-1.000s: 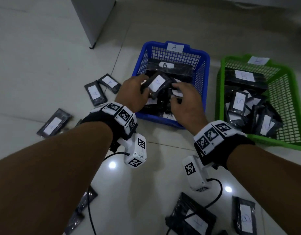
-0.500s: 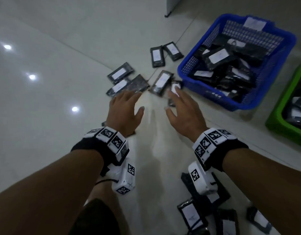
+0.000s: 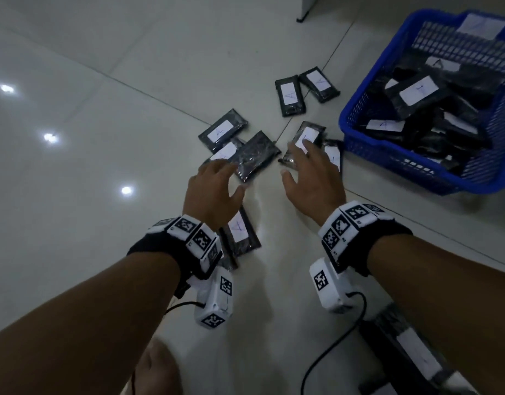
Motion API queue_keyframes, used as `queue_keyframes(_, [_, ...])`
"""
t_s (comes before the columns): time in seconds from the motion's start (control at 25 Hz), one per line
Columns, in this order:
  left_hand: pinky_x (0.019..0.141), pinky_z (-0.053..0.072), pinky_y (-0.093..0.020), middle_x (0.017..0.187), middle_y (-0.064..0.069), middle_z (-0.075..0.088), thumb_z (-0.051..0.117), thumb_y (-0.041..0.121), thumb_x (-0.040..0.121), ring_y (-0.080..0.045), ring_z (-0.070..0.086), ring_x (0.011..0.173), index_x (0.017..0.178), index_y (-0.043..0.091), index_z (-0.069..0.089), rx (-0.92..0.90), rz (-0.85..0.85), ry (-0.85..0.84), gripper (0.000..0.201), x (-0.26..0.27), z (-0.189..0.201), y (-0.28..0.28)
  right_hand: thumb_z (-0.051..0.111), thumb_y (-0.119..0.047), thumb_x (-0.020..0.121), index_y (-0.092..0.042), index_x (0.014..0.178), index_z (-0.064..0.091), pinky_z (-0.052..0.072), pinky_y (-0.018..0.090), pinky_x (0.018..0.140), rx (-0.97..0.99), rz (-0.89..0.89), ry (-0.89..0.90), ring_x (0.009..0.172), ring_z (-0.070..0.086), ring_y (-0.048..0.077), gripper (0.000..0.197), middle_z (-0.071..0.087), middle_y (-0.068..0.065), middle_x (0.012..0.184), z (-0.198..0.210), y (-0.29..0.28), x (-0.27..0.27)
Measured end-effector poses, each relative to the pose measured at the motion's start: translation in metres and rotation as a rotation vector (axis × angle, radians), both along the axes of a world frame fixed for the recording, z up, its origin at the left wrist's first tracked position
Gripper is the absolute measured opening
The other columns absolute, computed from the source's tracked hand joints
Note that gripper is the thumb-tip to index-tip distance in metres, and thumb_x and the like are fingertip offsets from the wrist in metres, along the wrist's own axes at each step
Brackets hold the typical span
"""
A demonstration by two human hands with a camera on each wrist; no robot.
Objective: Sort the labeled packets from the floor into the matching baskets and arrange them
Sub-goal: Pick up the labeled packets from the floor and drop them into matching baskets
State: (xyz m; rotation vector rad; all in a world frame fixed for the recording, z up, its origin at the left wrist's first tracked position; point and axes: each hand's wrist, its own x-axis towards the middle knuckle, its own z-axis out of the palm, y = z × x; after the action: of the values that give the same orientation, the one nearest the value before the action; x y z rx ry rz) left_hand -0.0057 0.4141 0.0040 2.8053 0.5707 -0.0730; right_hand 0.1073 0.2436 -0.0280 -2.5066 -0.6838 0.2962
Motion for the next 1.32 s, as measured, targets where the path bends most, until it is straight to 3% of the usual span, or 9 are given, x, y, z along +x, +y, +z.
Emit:
queue_keyframes(0.2, [0.103,0.043,-0.048,0.142,-0.011,0.049,0.067,0.039,0.083,-0.031,0.044,0.131,0.139,0.017,0.05,-0.051,-0.103,0.012,0.063,0.052,-0.029,0.02,0.044,-0.042,0.097,-0.029,0.143,0.043,0.026,0.048,0.116,-0.157,-0.086,0.033,0.146,0.017,0.03,0.048,0.015,0.012,0.161,-0.023,0.028,0.029])
queue_keyframes(0.28, [0.102,0.044,-0.051,0.142,-0.01,0.048,0.07,0.043,0.079,-0.031,0.043,0.131,0.14,0.016,0.049,-0.04,-0.171,0.028,0.069,0.065,-0.038,0.028,0.048,-0.043,0.096,-0.021,0.117,0.065,0.034,0.048,0.11,-0.169,-0.104,-0.033,0.141,0.028,0.033,0.036,0.028,0.014,0.156,-0.03,0.033,0.031])
queue_keyframes(0.4, [0.102,0.043,-0.049,0.139,-0.01,0.05,0.074,0.043,0.076,-0.032,0.045,0.128,0.138,0.014,0.048,-0.023,-0.246,0.034,0.073,0.077,-0.042,0.036,0.059,-0.033,0.092,-0.015,0.091,0.063,0.046,0.039,0.09,-0.09,-0.133,-0.146,0.114,0.053,0.029,0.019,0.056,0.01,0.126,-0.03,0.027,0.019])
queue_keyframes(0.48, [0.099,0.045,-0.046,0.134,-0.011,0.053,0.075,0.038,0.076,-0.032,0.047,0.124,0.136,0.012,0.048,-0.028,-0.272,0.034,0.071,0.083,-0.042,0.038,0.063,-0.024,0.089,-0.015,0.1,0.057,0.049,0.037,0.082,-0.008,-0.183,-0.15,0.1,0.056,0.024,0.015,0.055,0.004,0.112,-0.026,0.021,0.008])
queue_keyframes(0.64, [0.086,0.047,-0.041,0.116,-0.01,0.062,0.065,0.035,0.077,-0.032,0.054,0.108,0.12,0.011,0.056,-0.091,-0.25,0.027,0.05,0.092,-0.041,0.032,0.067,-0.029,0.084,-0.015,0.141,0.041,0.043,0.04,0.102,0.088,-0.419,0.042,0.124,0.045,0.025,0.064,0.047,0.009,0.137,-0.028,0.009,-0.012])
queue_keyframes(0.8, [0.073,0.053,-0.038,0.081,-0.007,0.067,0.047,0.04,0.086,-0.03,0.062,0.08,0.088,0.016,0.061,-0.445,-0.083,-0.039,0.028,0.097,-0.029,0.018,0.075,-0.037,0.071,-0.024,0.119,0.057,0.052,0.033,0.086,0.102,-0.589,0.191,0.103,0.057,0.019,0.053,0.055,0.003,0.115,-0.03,-0.004,-0.028])
queue_keyframes(1.04, [0.068,0.061,-0.037,0.085,-0.011,0.072,0.054,0.019,0.088,-0.023,0.066,0.077,0.089,0.01,0.072,-1.227,0.321,0.017,0.02,0.118,-0.003,-0.003,0.084,-0.028,0.064,-0.022,0.109,0.055,0.044,0.026,0.071,0.046,-0.694,0.314,0.085,0.057,0.015,0.054,0.058,-0.006,0.095,-0.007,-0.041,-0.05])
queue_keyframes(1.16, [0.056,0.056,-0.027,0.082,-0.01,0.07,0.056,0.013,0.09,-0.02,0.064,0.071,0.087,0.01,0.069,-1.412,0.423,0.059,0.014,0.126,0.018,-0.019,0.083,-0.018,0.071,-0.015,0.097,0.063,0.044,0.018,0.058,0.18,-0.746,0.359,0.068,0.056,0.01,0.033,0.056,-0.007,0.08,0.012,-0.065,-0.055])
queue_keyframes(1.32, [0.063,0.058,-0.031,0.076,-0.008,0.07,0.065,0.013,0.084,-0.019,0.066,0.067,0.096,0.009,0.069,-1.49,0.446,0.004,0.013,0.139,0.023,-0.045,0.08,-0.02,0.077,-0.019,0.104,0.065,0.052,0.014,0.058,0.48,-0.884,0.193,0.07,0.062,0.003,0.03,0.069,-0.001,0.092,0.042,-0.095,-0.045])
